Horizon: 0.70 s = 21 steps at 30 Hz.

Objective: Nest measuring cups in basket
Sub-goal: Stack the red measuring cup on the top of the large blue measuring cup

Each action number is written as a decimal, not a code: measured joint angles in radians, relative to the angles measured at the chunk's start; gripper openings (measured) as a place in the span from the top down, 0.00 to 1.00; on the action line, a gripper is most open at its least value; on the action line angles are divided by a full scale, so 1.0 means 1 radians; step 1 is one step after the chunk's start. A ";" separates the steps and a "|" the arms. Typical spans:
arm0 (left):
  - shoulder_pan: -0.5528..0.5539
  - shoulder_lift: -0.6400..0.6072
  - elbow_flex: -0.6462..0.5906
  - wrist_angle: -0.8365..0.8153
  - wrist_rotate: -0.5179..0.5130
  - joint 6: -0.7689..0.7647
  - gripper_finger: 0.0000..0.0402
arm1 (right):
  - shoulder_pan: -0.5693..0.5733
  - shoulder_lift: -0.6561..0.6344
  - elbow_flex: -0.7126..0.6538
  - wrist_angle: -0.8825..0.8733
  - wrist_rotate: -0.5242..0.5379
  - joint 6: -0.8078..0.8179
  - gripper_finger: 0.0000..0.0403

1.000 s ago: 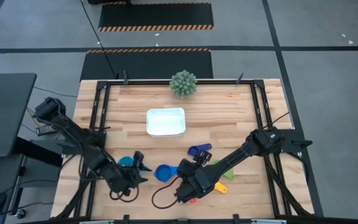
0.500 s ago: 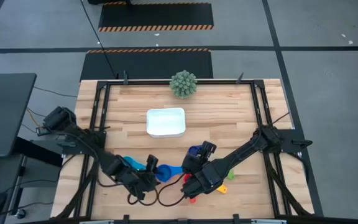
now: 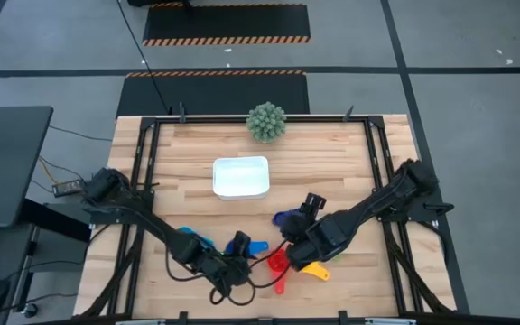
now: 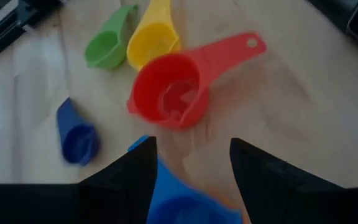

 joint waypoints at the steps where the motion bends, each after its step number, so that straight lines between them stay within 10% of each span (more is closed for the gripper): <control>1: 0.005 0.010 0.012 0.000 0.009 0.000 0.48 | 0.001 -0.019 -0.029 0.010 -0.001 0.000 0.39; 21: 0.131 0.152 0.157 -0.050 0.156 0.030 0.48 | 0.043 -0.351 -0.492 0.255 -0.010 -0.001 0.39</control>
